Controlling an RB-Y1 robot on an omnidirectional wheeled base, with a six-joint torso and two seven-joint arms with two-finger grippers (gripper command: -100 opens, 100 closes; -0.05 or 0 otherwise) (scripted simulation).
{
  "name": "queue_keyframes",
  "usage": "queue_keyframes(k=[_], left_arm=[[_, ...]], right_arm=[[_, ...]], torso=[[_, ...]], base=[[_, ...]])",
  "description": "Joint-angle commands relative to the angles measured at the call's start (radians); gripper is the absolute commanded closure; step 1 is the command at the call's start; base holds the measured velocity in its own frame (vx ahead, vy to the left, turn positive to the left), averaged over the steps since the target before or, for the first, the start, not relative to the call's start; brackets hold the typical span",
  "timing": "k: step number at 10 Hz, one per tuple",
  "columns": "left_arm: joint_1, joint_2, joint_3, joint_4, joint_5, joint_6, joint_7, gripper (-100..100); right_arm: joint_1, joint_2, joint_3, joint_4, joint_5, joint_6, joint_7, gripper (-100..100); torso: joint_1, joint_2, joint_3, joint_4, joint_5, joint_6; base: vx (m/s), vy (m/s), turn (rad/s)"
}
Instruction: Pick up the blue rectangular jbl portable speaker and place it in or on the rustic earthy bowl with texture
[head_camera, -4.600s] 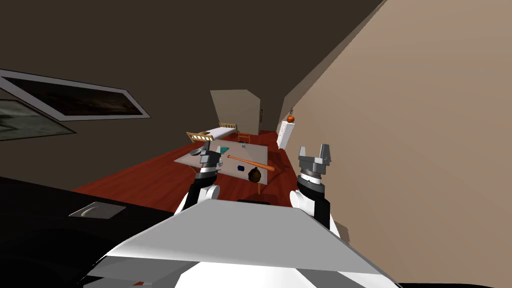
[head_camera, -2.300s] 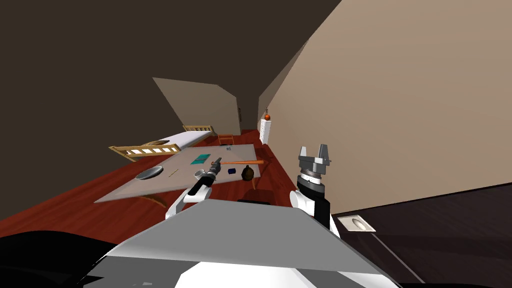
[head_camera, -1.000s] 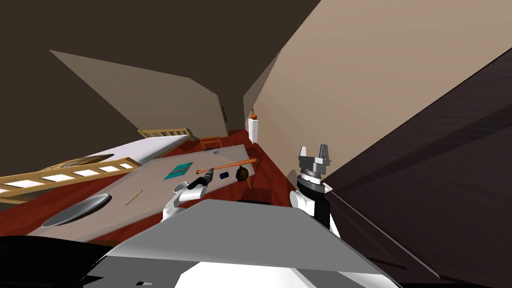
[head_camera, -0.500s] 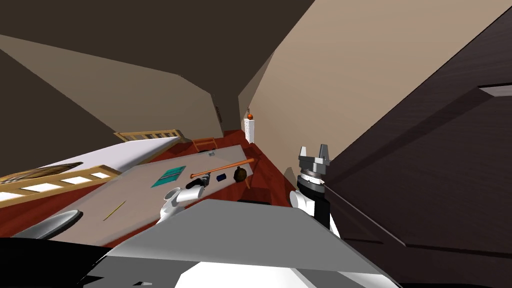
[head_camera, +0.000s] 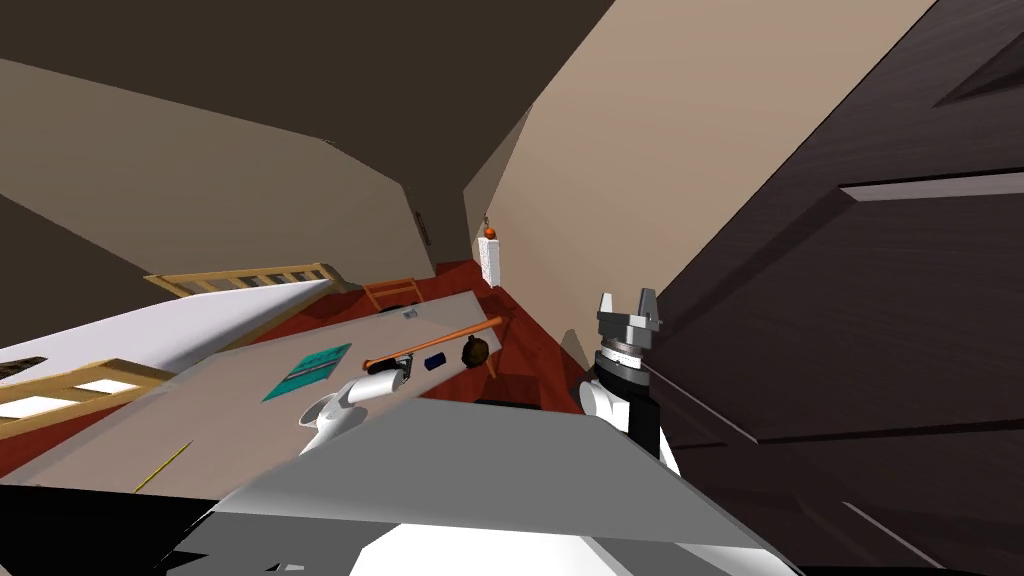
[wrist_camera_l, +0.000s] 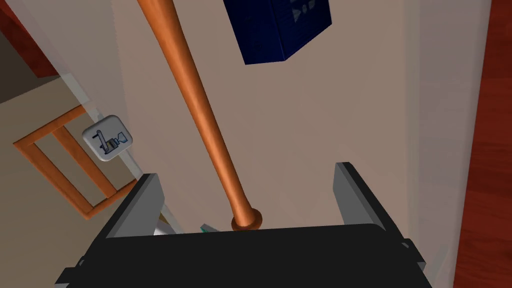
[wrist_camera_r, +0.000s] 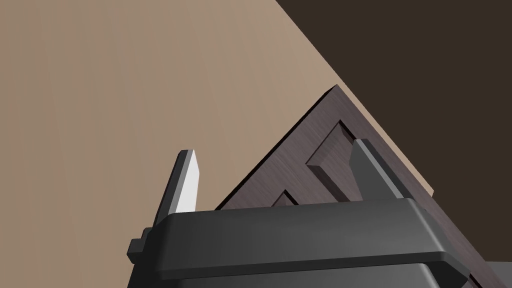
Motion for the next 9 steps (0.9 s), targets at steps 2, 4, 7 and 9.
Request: queue_keyframes(k=[2,4,7,9], left_arm=[[-0.037,0.013,0.036,0.074,0.018,0.07,0.012,-100],[-0.06,0.021,0.06,0.128,0.031,0.116,0.019,-100],[-0.084,0.029,0.083,0.19,0.043,0.159,0.028,-100],[-0.108,0.037,0.107,0.239,0.055,0.198,0.036,-100]], right_arm=[[0.0,0.0,0.0,0.0,0.0,0.0,0.0,0],[0.0,0.0,0.0,0.0,0.0,0.0,0.0,0],[0.0,0.0,0.0,0.0,0.0,0.0,0.0,0],[0.0,0.0,0.0,0.0,0.0,0.0,0.0,0]], torso=[[0.0,0.0,0.0,0.0,0.0,-0.001],[0.0,0.0,0.0,0.0,0.0,-0.001],[-0.001,-0.001,-0.001,0.0,0.0,0.0],[0.0,-0.001,-0.001,0.0,0.0,0.0]], base=[[0.011,0.027,-0.165],[0.012,0.023,-0.12],[0.016,0.022,-0.148],[0.021,0.026,-0.13]])
